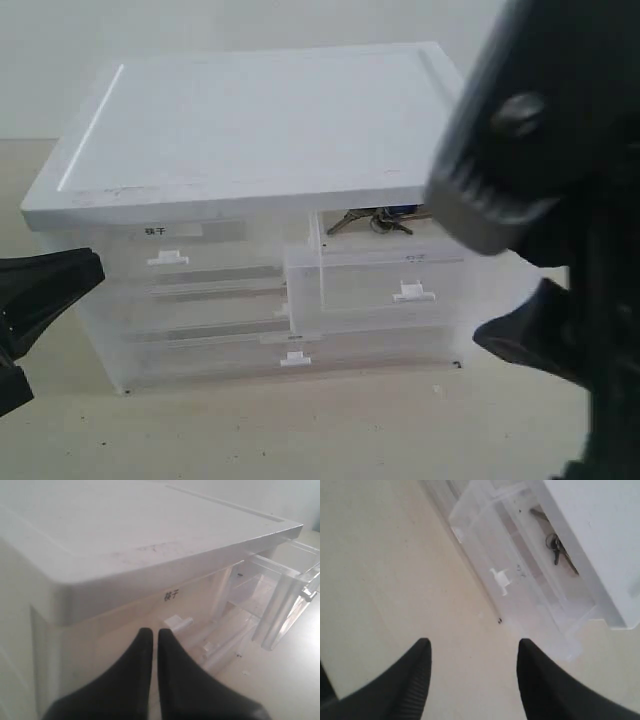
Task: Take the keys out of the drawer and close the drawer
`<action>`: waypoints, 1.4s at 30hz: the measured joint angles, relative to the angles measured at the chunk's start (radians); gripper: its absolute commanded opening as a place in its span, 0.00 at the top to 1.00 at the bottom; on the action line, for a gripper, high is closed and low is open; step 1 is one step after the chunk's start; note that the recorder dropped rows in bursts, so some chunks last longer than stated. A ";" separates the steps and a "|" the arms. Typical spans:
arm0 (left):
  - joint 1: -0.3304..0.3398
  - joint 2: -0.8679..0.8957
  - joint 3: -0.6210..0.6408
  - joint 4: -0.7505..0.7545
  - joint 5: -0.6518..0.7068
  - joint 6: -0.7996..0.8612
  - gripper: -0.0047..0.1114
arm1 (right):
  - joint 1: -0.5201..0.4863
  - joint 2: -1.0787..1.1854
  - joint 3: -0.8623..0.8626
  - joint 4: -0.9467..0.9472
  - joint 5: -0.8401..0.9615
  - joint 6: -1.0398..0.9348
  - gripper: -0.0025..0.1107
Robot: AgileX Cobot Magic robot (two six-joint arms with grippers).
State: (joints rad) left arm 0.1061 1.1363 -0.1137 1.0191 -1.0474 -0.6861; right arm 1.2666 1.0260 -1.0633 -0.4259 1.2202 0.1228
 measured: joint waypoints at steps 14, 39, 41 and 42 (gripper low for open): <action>0.000 0.000 0.000 0.014 -0.002 0.000 0.92 | -0.235 0.180 -0.002 0.045 -0.313 -0.354 0.56; 0.000 0.000 0.000 0.045 -0.002 0.000 0.92 | -0.238 0.305 0.102 -0.045 -0.418 -0.391 0.87; 0.000 0.000 0.000 0.045 0.000 0.000 0.92 | -0.238 0.305 0.108 -0.052 -0.433 -0.399 0.98; 0.000 0.000 0.000 0.045 0.000 0.000 0.92 | -0.238 0.305 0.108 -0.052 -0.433 -0.399 0.98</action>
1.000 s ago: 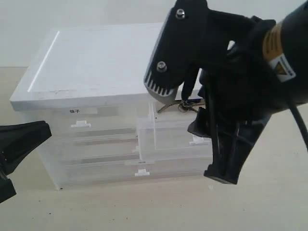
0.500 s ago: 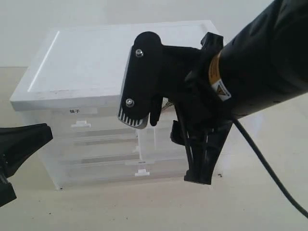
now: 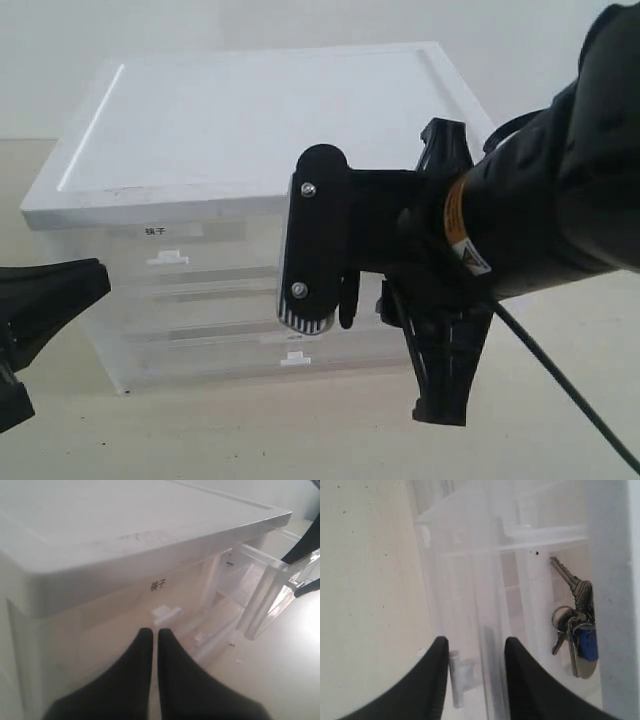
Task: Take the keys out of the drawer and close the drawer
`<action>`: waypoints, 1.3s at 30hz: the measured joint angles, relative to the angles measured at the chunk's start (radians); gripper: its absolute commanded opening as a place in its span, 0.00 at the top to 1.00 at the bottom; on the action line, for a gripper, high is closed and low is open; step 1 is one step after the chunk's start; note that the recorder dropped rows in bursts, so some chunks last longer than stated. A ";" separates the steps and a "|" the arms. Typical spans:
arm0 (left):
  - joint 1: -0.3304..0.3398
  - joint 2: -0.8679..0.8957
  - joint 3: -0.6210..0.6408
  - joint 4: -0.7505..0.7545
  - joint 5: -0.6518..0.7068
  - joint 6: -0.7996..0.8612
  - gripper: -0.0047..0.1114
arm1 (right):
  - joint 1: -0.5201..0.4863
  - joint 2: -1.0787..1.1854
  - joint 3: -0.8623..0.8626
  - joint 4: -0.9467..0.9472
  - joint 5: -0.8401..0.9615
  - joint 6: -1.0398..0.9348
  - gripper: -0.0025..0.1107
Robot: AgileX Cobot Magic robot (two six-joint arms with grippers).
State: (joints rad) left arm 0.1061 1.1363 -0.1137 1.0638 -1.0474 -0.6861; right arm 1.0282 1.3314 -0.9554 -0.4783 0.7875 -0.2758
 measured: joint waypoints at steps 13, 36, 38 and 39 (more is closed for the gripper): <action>0.000 0.078 0.000 -0.083 -0.012 0.079 0.92 | 0.031 -0.102 0.018 0.053 0.077 -0.037 0.98; 0.000 0.219 -0.028 -0.106 -0.161 0.123 0.92 | 0.031 -0.159 0.018 0.332 0.116 -0.232 0.98; 0.000 0.219 -0.028 -0.106 -0.163 0.127 0.92 | 0.031 -0.167 0.012 0.337 0.118 -0.252 0.98; 0.000 0.219 -0.028 -0.106 -0.163 0.129 0.92 | 0.031 -0.169 0.012 0.337 0.120 -0.256 0.98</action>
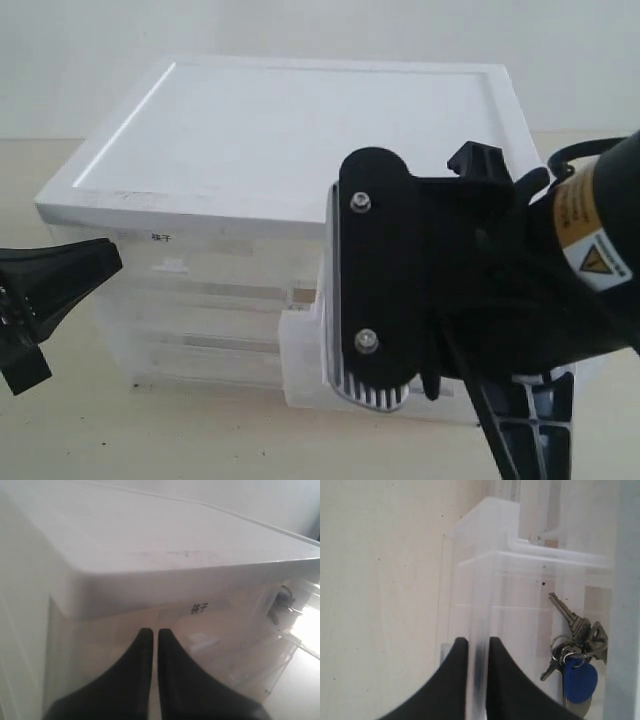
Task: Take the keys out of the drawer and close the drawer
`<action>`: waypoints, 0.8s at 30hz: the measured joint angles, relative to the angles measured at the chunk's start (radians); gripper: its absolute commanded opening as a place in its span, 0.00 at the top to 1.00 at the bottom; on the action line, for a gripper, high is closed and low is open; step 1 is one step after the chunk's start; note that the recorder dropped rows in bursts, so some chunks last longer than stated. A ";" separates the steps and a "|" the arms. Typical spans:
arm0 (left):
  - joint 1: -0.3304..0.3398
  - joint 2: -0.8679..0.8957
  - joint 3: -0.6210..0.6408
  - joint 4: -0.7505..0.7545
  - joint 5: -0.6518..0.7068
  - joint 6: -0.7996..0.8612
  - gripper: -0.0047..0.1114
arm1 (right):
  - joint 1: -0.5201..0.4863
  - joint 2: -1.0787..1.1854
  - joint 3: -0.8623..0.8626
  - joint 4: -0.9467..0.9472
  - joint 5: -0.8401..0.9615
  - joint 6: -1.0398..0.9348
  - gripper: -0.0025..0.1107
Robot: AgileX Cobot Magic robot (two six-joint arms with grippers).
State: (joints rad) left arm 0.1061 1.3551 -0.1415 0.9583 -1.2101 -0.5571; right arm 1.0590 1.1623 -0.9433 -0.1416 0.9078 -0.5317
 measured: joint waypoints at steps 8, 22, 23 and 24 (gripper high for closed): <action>0.000 0.000 0.000 0.000 0.000 0.010 0.92 | -0.002 0.000 0.000 0.066 0.008 -0.031 0.98; 0.000 0.000 0.000 0.000 0.000 0.010 0.92 | -0.002 -0.002 0.000 0.203 0.008 -0.071 0.98; 0.000 0.000 0.000 0.000 0.000 0.010 0.92 | -0.002 -0.002 0.000 0.205 0.010 -0.071 0.98; 0.000 0.000 0.000 0.000 0.000 0.010 0.92 | -0.002 -0.002 0.000 0.207 0.010 -0.071 0.98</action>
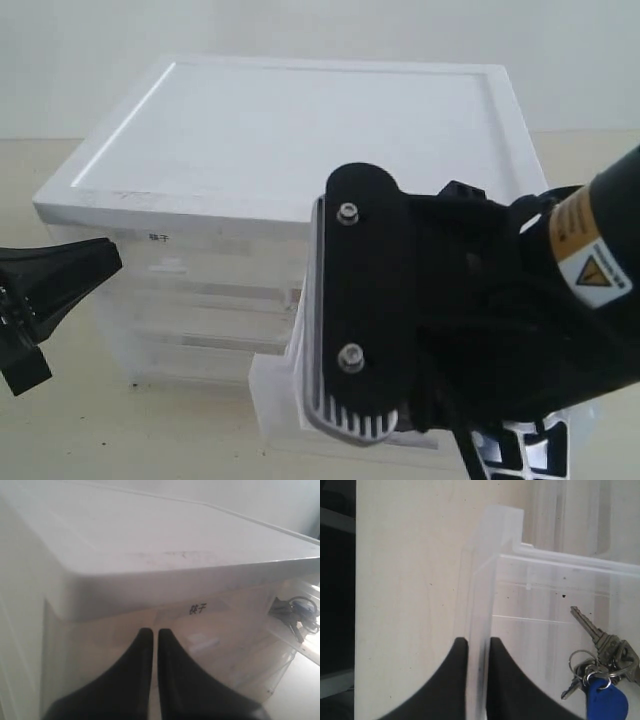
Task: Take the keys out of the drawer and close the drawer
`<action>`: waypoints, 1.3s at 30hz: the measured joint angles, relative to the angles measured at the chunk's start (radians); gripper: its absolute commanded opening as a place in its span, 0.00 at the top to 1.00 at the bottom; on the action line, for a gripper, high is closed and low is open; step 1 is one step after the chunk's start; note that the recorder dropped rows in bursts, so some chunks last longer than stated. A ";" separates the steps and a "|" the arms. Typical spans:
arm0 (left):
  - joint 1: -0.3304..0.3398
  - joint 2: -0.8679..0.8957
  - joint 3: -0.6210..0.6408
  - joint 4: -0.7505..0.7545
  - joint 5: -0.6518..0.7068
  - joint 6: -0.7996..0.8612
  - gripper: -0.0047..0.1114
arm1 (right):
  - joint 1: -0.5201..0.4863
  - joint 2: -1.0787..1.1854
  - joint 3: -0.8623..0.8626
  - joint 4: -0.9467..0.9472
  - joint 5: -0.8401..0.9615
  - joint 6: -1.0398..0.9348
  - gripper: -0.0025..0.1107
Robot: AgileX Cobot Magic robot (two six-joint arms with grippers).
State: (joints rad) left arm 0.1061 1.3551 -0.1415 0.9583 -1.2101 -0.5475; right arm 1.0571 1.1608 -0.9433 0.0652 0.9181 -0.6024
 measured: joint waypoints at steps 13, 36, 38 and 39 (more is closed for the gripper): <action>0.000 0.000 0.000 0.000 0.000 0.006 0.92 | 0.000 -0.125 -0.002 0.005 -0.043 0.046 0.59; 0.000 0.000 0.000 0.017 0.006 0.006 0.92 | 0.002 0.175 -0.002 -0.528 -0.115 0.856 0.44; 0.000 0.000 0.000 0.018 0.006 0.006 0.92 | 0.002 0.190 -0.002 -0.549 -0.115 0.885 0.45; 0.000 0.000 0.000 0.018 0.006 0.006 0.92 | 0.002 0.198 -0.002 -0.568 -0.115 0.910 0.47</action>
State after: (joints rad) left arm 0.1061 1.3551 -0.1415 0.9766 -1.2044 -0.5411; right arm 1.0590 1.3584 -0.9456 -0.5026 0.8035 0.3079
